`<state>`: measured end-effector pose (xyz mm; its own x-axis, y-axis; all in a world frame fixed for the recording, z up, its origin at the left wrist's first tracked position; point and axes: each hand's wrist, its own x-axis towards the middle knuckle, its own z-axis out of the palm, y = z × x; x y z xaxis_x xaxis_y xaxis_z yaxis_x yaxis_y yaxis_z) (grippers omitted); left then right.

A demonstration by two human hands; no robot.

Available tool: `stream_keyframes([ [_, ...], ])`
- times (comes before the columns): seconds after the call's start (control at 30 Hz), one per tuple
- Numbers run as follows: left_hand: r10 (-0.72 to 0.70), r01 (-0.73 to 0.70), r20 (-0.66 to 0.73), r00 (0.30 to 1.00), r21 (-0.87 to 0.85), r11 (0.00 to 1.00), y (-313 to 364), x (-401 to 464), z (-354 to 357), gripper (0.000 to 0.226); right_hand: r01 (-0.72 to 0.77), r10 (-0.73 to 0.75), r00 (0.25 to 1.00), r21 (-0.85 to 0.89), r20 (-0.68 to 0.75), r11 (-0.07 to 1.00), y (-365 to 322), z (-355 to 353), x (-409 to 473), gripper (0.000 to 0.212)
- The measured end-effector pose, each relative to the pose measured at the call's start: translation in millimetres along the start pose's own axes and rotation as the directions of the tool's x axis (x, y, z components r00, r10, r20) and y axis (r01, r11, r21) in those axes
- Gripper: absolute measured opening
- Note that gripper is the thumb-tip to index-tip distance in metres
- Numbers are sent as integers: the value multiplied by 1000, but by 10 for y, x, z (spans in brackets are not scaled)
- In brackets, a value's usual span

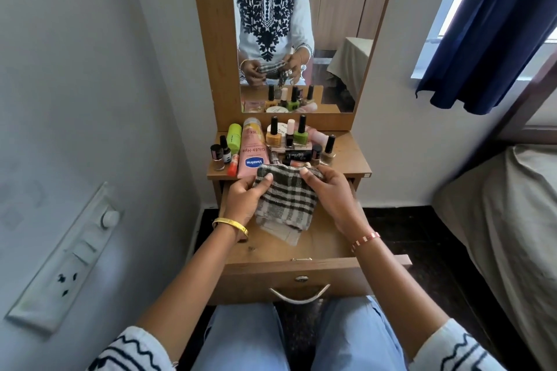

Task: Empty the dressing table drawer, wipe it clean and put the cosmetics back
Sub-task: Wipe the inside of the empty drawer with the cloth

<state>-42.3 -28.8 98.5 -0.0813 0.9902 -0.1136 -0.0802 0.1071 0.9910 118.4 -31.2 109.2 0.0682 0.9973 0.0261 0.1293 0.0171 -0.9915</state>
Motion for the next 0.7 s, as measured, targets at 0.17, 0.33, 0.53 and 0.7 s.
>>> stream_keyframes([
  [0.17, 33, -33, -21, 999, -5, 999, -36, -34, -4, 11, 86, -172, 982, -618, -81, 781, 175, 20, 117, 45],
  [0.33, 66, -67, 25, 997, 50, 996, -30, -27, -38, 12, 90, 7, 964, -353, 266, 931, -5, -76, 24, 32],
  [0.53, 104, -109, 37, 994, 139, 984, -57, -55, 50, 22, 63, 73, 960, -462, 270, 885, 10, 2, -3, 14],
  [0.7, 247, -178, -87, 965, 476, 861, -290, -15, -35, 19, 34, 70, 986, -596, 150, 802, 324, 8, -68, 11],
])
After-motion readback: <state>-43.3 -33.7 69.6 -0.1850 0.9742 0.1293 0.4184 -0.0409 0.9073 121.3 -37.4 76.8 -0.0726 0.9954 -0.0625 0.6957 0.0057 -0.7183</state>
